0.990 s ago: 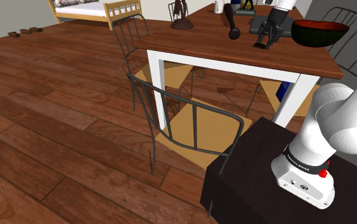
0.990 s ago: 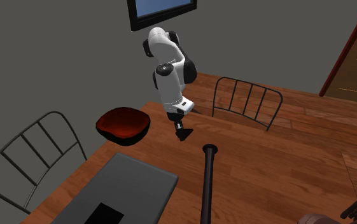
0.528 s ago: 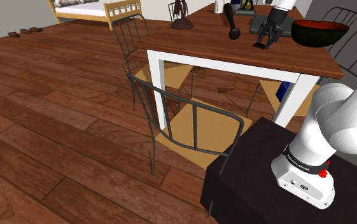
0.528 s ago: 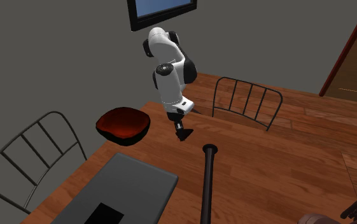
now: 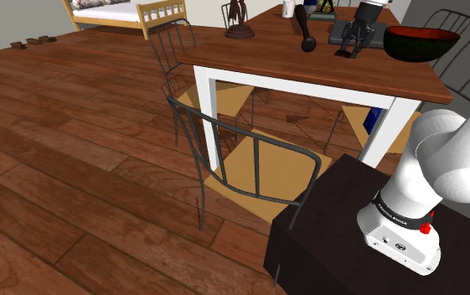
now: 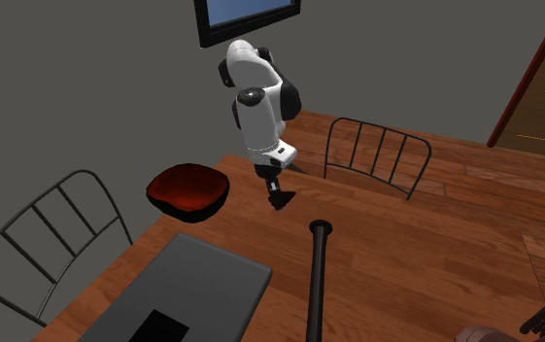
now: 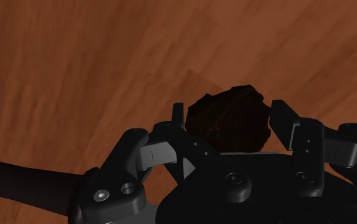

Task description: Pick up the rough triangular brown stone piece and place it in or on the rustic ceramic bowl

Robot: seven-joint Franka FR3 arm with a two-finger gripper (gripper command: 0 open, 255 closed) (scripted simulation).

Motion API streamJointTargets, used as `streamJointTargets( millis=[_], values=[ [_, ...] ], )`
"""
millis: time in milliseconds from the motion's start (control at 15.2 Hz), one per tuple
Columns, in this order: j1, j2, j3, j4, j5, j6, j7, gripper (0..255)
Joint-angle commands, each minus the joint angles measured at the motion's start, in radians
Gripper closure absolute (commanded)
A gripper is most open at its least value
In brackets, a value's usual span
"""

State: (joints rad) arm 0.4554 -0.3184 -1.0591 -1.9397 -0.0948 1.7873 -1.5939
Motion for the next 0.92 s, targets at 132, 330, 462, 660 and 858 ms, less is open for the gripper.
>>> streamJointTargets(
  millis=[132,330,462,660,858],
  values=[
    [0.001,-0.002,0.012,0.053,0.001,-0.055,0.007,255],
    [0.005,0.004,0.014,0.096,0.007,-0.094,0.009,255],
    [0.009,0.009,0.014,0.126,0.011,-0.121,0.009,255],
    [0.016,0.019,0.011,0.173,0.020,-0.161,0.008,255],
    [0.024,0.034,0.004,0.223,0.032,-0.201,0.004,255]
  ],
)
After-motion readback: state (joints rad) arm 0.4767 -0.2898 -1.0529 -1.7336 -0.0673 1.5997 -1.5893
